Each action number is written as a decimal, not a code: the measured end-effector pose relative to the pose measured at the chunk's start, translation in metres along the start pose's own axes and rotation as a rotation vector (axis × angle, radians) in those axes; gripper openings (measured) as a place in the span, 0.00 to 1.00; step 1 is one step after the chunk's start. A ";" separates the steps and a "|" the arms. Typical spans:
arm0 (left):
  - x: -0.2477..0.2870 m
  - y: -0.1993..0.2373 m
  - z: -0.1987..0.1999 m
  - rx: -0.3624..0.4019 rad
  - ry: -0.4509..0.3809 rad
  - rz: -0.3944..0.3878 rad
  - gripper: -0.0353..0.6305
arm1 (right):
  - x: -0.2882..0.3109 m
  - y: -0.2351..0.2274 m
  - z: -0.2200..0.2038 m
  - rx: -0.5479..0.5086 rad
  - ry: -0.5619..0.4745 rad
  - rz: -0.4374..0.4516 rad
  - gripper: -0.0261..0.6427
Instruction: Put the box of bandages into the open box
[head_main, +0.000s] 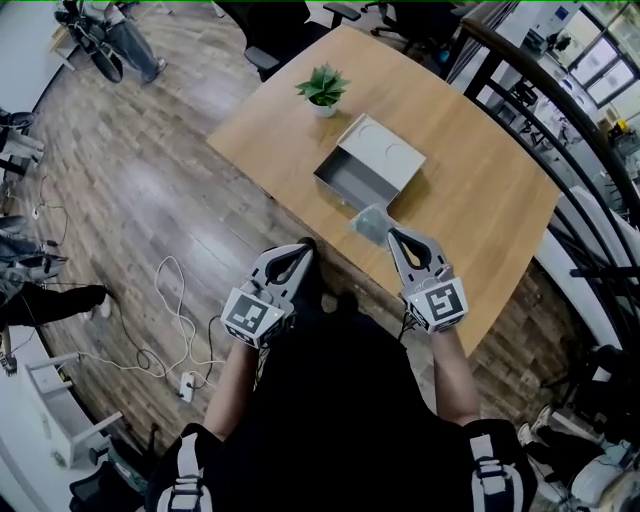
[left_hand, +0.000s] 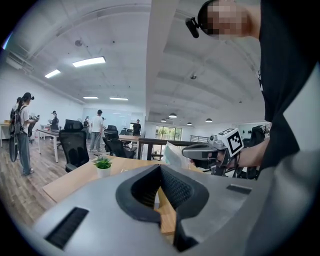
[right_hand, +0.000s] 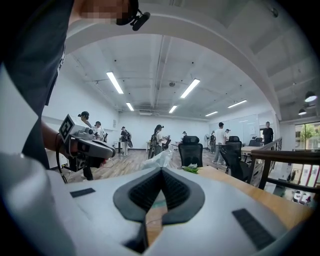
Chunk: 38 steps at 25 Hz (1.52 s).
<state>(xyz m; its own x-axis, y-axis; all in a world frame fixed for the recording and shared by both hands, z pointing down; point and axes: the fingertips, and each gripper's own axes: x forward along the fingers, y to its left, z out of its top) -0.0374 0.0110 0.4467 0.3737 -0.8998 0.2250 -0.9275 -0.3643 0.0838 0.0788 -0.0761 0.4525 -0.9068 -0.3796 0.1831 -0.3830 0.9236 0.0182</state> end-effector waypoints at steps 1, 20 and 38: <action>0.004 0.002 0.001 0.001 0.000 -0.008 0.09 | 0.001 -0.003 -0.001 -0.001 0.004 -0.007 0.07; 0.093 0.103 0.022 0.005 0.012 -0.168 0.09 | 0.103 -0.049 0.005 0.000 0.072 -0.091 0.07; 0.153 0.178 0.026 -0.009 0.045 -0.270 0.09 | 0.185 -0.074 -0.022 0.041 0.178 -0.102 0.07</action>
<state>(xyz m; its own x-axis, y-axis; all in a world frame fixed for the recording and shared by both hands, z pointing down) -0.1453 -0.1983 0.4709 0.6067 -0.7591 0.2360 -0.7946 -0.5868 0.1555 -0.0568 -0.2130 0.5070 -0.8190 -0.4525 0.3527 -0.4815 0.8764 0.0063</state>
